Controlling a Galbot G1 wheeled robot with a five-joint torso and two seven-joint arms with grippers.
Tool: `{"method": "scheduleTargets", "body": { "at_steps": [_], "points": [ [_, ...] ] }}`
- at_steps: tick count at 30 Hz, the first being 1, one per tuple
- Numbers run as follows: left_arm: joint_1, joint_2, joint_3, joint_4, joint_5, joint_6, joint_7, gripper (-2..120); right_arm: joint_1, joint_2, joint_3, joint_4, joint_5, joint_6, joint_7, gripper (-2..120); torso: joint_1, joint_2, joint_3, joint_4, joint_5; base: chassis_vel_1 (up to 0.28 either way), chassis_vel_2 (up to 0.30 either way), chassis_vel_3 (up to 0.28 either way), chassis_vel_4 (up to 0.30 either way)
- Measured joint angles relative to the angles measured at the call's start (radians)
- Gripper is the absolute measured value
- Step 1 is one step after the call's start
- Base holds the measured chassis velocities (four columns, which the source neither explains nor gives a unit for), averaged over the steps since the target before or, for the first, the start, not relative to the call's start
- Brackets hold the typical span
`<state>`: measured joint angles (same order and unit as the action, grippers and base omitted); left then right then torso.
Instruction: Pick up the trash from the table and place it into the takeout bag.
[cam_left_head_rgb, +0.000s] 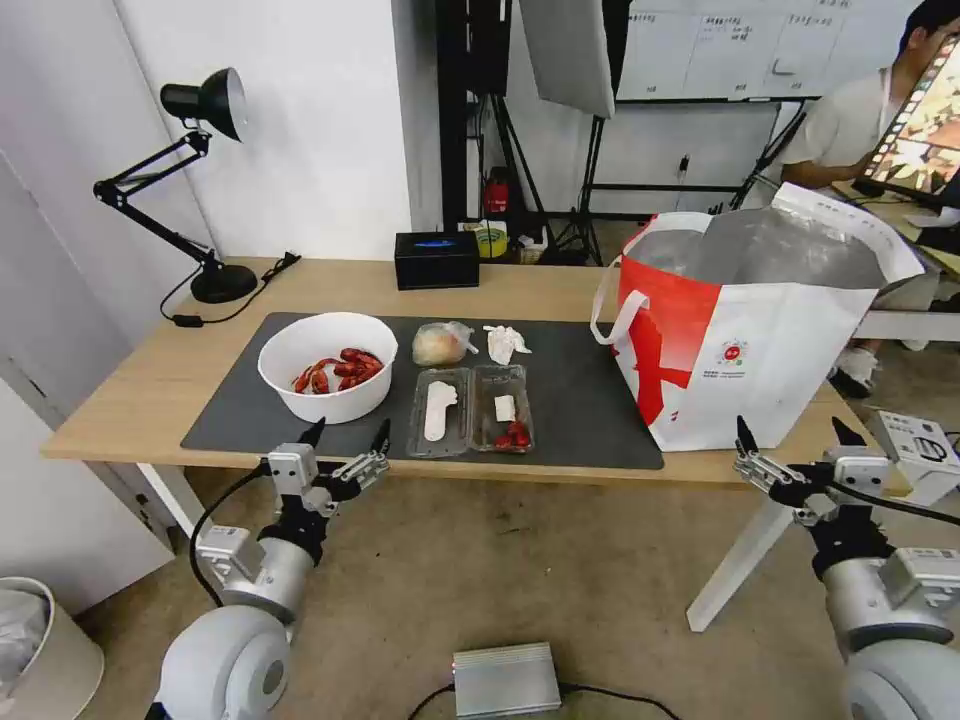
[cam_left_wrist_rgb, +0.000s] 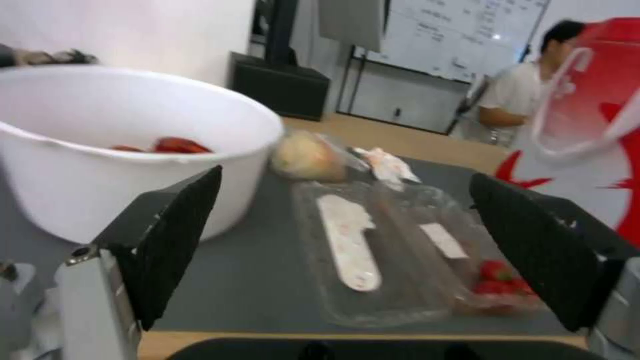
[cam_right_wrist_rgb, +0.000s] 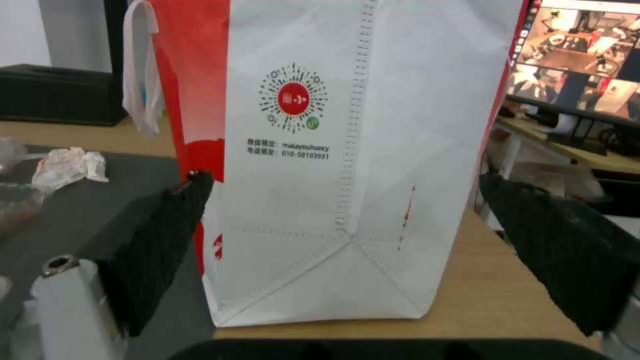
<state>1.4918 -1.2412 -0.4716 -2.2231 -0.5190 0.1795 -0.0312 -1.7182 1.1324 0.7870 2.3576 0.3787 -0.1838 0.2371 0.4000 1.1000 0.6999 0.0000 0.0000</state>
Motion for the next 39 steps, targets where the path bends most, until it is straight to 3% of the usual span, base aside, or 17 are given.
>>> {"method": "scheduleTargets", "body": {
  "at_steps": [5,10,12,13,15,16,17,18,20,21,28,39],
  "points": [
    [-0.029,0.033,0.031,-0.009,-0.078,0.051,-0.024,100,-0.006,0.006,0.0,0.003,-0.001,0.005,-0.005,100,0.0,0.0,0.0,0.0,0.0,0.0,0.0,0.0,0.0],
    [-0.077,0.065,0.087,-0.029,-0.233,0.128,-0.105,100,-0.012,0.006,0.003,0.004,-0.002,0.011,-0.01,100,0.0,0.0,0.0,-0.0001,0.0,0.0,0.0,0.0,0.0],
    [-0.094,0.069,0.118,-0.052,-0.34,0.175,-0.175,100,-0.011,0.002,0.003,0.003,0.0,0.012,-0.01,100,0.0,0.0,0.0,0.0,0.0,0.0,0.0,0.0,0.0],
    [-0.094,0.069,0.118,-0.052,-0.34,0.175,-0.175,100,-0.011,0.002,0.003,0.003,0.0,0.012,-0.01,100,0.0,0.0,0.0,0.0,0.0,0.0,0.0,0.0,0.0],
    [-0.111,0.061,0.153,-0.074,-0.462,0.216,-0.273,100,-0.013,0.0,0.004,0.003,0.001,0.014,-0.01,100,0.0,0.0,0.0,0.0,0.0001,0.0,0.0,0.0,0.0],
    [-0.111,0.061,0.153,-0.074,-0.462,0.216,-0.273,100,-0.013,0.0,0.004,0.003,0.001,0.014,-0.01,100,0.0,0.0,0.0,0.0,0.0001,0.0,0.0,0.0,0.0],
    [-0.122,0.052,0.173,-0.083,-0.525,0.235,-0.326,100,-0.015,0.0,0.006,0.003,0.002,0.014,-0.01,100,0.0,0.0,0.0,0.0,0.0,0.0,0.0,0.0,0.0],
    [-0.122,0.052,0.173,-0.083,-0.525,0.235,-0.326,100,-0.015,0.0,0.006,0.003,0.002,0.014,-0.01,100,0.0,0.0,0.0,0.0,0.0,0.0,0.0,0.0,0.0],
    [-0.139,0.039,0.194,-0.095,-0.611,0.262,-0.405,100,-0.016,-0.001,0.008,0.003,0.003,0.015,-0.01,100,0.0,0.0,0.0,0.0,0.0001,0.0,0.0,0.0,0.0],
    [-0.139,0.039,0.194,-0.095,-0.611,0.262,-0.405,100,-0.016,-0.001,0.008,0.003,0.003,0.015,-0.01,100,0.0,0.0,0.0,0.0,0.0001,0.0,0.0,0.0,0.0],
    [-0.226,0.006,0.236,-0.066,-0.762,0.283,-0.573,100,-0.02,-0.008,0.021,0.004,0.02,0.016,-0.009,100,0.0,0.0,0.0,-0.0001,0.0001,0.0,0.0,0.0,0.0],
    [-0.319,-0.031,0.265,0.003,-0.858,0.251,-0.691,100,-0.027,-0.02,0.04,0.004,0.035,0.016,-0.006,100,0.0,0.0,0.0,-0.0001,0.0,0.0,0.0,0.0,0.0]
  ]
}}
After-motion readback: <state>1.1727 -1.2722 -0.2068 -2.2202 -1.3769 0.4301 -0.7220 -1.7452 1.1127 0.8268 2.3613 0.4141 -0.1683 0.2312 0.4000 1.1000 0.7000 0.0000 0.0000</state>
